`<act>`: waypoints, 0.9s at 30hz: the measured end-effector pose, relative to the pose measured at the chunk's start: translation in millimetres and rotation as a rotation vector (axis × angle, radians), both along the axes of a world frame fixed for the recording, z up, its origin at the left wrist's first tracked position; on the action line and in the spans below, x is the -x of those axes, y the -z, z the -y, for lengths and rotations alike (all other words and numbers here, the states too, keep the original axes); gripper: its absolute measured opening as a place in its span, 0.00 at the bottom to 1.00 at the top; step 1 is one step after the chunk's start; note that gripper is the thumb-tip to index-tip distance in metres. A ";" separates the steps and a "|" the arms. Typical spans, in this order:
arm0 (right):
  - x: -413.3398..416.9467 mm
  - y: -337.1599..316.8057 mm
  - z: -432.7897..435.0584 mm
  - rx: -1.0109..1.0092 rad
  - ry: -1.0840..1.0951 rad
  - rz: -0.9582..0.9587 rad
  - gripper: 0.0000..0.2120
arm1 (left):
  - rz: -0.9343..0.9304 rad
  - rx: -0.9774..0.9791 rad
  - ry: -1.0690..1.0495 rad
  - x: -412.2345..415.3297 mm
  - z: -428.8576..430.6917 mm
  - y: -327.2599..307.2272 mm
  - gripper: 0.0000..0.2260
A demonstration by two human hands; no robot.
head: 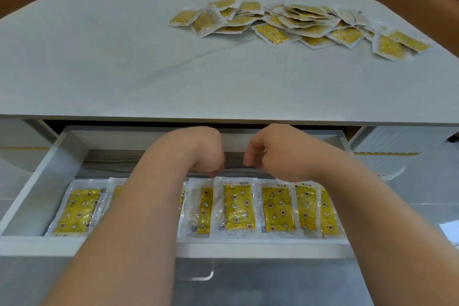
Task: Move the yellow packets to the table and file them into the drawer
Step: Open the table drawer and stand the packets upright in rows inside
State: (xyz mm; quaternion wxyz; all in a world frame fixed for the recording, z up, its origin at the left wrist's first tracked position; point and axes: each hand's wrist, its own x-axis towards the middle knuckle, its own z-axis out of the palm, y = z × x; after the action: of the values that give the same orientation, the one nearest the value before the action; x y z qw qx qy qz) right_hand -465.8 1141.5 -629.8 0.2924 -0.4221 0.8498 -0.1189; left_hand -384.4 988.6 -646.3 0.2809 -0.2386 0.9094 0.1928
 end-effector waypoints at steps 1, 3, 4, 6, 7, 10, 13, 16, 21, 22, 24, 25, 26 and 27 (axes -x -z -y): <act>2.5 -7.0 -2.0 0.044 0.029 0.021 0.21 | -0.043 -0.112 -0.071 -0.9 -3.1 -10.3 0.11; 6.9 -18.9 -5.3 0.141 0.093 0.058 0.20 | -0.187 -0.291 -0.203 -2.5 -8.1 -30.3 0.13; 9.1 -23.5 -6.2 0.190 0.125 0.061 0.19 | -0.298 -0.332 -0.249 -1.9 -9.1 -38.1 0.15; 13.2 -27.8 -6.0 0.280 0.183 0.037 0.18 | -0.598 -0.356 -0.360 2.2 -10.5 -46.7 0.15; 14.8 -27.8 -5.1 0.322 0.214 0.018 0.17 | -0.758 -0.344 -0.427 5.6 -10.1 -46.7 0.15; 22.2 -20.5 -2.1 0.467 0.334 -0.036 0.17 | -1.061 -0.129 -0.535 20.1 -4.2 -34.5 0.13; 49.1 -12.8 8.6 0.571 0.436 -0.223 0.14 | -1.100 0.028 -0.491 45.1 11.2 -17.6 0.12; 101.4 -4.3 29.5 0.455 0.516 -0.513 0.21 | -1.014 0.173 -0.472 83.9 36.0 -8.7 0.18; 171.6 7.4 62.1 0.263 0.529 -0.730 0.33 | -0.882 0.474 -0.369 139.9 85.5 -4.6 0.32; 182.7 8.6 67.3 0.257 0.508 -0.754 0.35 | -0.863 0.516 -0.348 148.4 95.5 -3.4 0.35; 205.2 6.5 78.1 0.268 0.478 -0.788 0.38 | -0.819 0.539 -0.333 166.2 114.2 -4.0 0.42; 215.7 5.1 82.6 0.268 0.472 -0.793 0.40 | -0.785 0.534 -0.320 175.2 121.9 -4.9 0.46; 225.9 5.4 87.2 0.269 0.463 -0.801 0.41 | -0.757 0.534 -0.290 184.0 128.3 -5.1 0.49; 235.2 6.0 91.6 0.275 0.448 -0.819 0.41 | -0.746 0.548 -0.246 192.4 133.6 -5.7 0.50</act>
State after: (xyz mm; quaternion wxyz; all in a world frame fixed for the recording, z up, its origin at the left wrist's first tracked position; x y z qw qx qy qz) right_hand -701.0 1049.9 -635.8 -0.1571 -0.2757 0.9414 -0.1141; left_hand -576.8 855.0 -640.5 -0.1626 -0.3244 0.9305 0.0501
